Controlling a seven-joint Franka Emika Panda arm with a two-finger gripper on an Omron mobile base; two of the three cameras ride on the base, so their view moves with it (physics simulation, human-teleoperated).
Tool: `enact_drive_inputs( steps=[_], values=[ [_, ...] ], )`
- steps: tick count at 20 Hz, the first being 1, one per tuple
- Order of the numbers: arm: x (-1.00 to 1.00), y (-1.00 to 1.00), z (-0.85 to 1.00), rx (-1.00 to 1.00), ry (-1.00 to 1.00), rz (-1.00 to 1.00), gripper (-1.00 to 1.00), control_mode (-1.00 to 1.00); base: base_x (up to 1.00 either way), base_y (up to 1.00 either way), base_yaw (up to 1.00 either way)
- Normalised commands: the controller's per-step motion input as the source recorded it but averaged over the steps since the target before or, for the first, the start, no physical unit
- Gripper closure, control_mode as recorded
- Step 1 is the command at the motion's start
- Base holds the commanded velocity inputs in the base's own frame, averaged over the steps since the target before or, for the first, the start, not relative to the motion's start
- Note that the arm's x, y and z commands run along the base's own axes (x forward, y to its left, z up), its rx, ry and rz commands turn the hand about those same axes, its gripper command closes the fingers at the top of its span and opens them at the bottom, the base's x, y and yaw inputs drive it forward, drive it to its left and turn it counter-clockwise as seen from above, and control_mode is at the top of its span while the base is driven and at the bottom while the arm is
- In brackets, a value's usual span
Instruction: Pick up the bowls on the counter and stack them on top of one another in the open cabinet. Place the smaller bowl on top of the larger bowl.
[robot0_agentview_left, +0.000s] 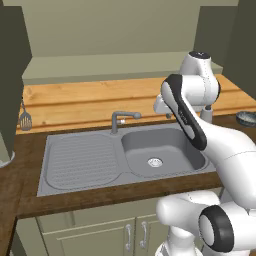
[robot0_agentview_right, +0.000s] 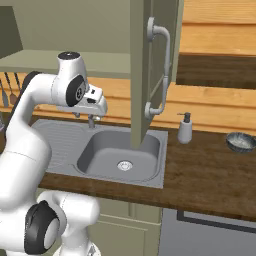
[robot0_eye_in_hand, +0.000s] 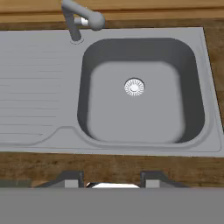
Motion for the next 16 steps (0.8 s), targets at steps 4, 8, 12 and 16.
enact_drive_inputs(
  steps=[4,8,12,16],
  values=[
    [0.00,0.02,-0.04,-0.01,-0.03,0.00,-1.00,-1.00,0.00,0.00,0.00],
    [-0.04,0.00,0.00,0.00,0.00,0.00,-1.00,-1.00,0.00,0.00,0.00],
    [-0.36,-0.02,-0.10,0.00,0.00,0.00,-1.00,1.00,-0.50,-0.09,0.00],
    [0.00,0.00,0.00,0.00,0.00,0.00,-1.00,1.00,-1.00,-0.47,-0.01]
  ],
)
